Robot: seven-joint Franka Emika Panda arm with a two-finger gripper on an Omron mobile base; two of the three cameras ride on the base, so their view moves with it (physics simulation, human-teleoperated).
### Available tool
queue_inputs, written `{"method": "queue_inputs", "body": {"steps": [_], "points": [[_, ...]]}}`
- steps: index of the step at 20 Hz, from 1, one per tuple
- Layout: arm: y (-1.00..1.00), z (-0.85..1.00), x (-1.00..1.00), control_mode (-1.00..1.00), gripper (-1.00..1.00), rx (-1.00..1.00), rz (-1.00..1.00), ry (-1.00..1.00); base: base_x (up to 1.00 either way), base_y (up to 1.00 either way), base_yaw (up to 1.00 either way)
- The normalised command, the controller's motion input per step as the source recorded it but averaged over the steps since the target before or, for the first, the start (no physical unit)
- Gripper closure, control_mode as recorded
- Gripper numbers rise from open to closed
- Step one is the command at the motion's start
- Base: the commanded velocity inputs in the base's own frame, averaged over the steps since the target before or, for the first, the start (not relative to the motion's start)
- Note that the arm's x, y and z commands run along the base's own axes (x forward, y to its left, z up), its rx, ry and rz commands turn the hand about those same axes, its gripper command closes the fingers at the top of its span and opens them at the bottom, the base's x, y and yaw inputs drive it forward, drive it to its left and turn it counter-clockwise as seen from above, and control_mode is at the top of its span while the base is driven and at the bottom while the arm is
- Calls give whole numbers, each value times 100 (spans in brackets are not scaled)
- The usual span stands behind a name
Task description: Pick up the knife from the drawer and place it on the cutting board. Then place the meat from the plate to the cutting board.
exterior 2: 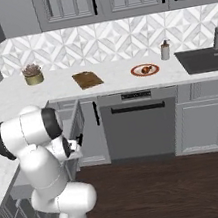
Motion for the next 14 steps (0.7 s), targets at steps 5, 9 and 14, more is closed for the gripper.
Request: {"method": "queue_inputs", "body": {"steps": [5,9,14], "points": [[-100,-8,-27,-100,-100,0,0,0,0,0,0],[-100,0,-46,-100,-100,0,0,0,0,0,0],[-100,0,-53,-100,-100,-1,-4,0,0,0,0]]}}
